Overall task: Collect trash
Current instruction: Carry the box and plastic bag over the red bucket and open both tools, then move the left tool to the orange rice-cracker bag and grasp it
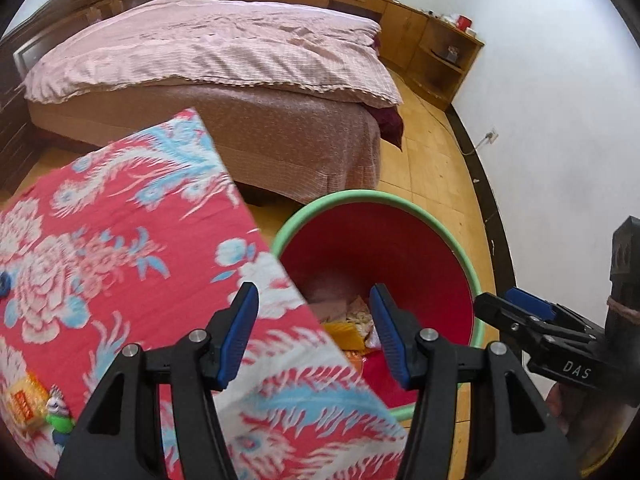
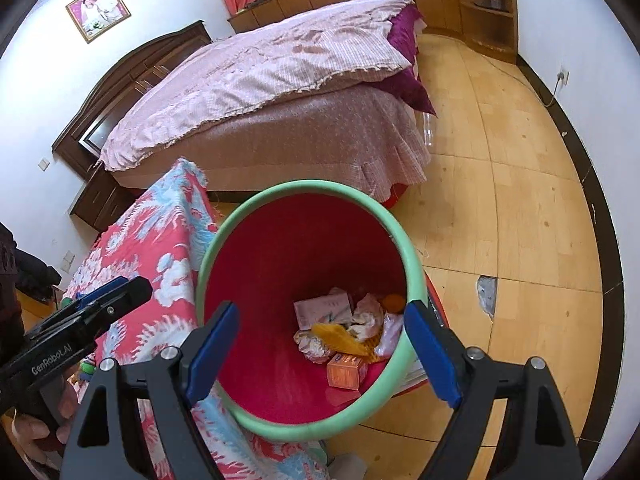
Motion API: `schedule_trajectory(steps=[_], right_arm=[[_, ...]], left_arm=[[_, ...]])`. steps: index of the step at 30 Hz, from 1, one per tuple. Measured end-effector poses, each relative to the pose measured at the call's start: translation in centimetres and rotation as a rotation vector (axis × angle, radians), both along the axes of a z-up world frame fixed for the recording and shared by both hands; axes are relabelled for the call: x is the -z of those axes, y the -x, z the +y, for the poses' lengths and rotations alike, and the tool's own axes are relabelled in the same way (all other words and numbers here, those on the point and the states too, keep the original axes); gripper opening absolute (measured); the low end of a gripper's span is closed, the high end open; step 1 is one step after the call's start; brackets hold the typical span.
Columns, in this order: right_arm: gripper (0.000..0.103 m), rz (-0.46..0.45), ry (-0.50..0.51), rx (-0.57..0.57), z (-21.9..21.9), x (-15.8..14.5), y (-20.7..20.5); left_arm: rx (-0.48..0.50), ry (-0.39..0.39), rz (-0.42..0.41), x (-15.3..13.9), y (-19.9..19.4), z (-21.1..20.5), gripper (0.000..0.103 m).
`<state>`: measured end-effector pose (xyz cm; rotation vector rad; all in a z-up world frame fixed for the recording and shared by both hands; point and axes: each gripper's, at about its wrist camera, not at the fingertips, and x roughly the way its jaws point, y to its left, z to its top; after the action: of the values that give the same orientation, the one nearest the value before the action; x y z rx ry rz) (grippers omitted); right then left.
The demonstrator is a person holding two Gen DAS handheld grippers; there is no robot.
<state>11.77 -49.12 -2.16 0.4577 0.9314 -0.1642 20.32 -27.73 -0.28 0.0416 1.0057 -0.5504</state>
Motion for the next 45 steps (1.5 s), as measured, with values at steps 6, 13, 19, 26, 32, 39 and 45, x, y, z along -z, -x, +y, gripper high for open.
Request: schedule_trajectory(steps=[6,13,19,26,32,39,45], right_arm=[[0.086,-0.028,-0.002,-0.029,2.2,-0.8,0.8],[0.086,-0.054,-0.019,-0.066,5.1,-1.3,1.6],[0.086,-0.072,-0.036,-0.096,7.9,-1.8,2.4],[0.087,-0.088,-0.049,-0.112,11.3,-2.1,3.2],[0.087,-0.087,-0.067,-0.103,14.0,-1.3,3.4],[0.087,-0.047,-0.098,-0.113,16.1,0.2,3.2],[0.087,-0.027,-0.092,-0.102,16.3,0.8,3.1]], left_arm=[[-0.047,-0.01,-0.026,-0.9,1.1,3.0,0.058],[-0.122,-0.017,-0.047,-1.7,2.2,8.1,0.058],[-0.236,-0.062,-0.08,-1.7,2.6,13.5,0.058],[-0.353,-0.094,-0.064,-0.3,2.4,19.7,0.058],[-0.401,-0.097,-0.033,1.5,1.5,24.0,0.058],[-0.5,-0.146,-0.004,3.9,-0.8,27.7,0.058],[-0.563,-0.141,0.038,5.1,-1.1,30.5,0.058]])
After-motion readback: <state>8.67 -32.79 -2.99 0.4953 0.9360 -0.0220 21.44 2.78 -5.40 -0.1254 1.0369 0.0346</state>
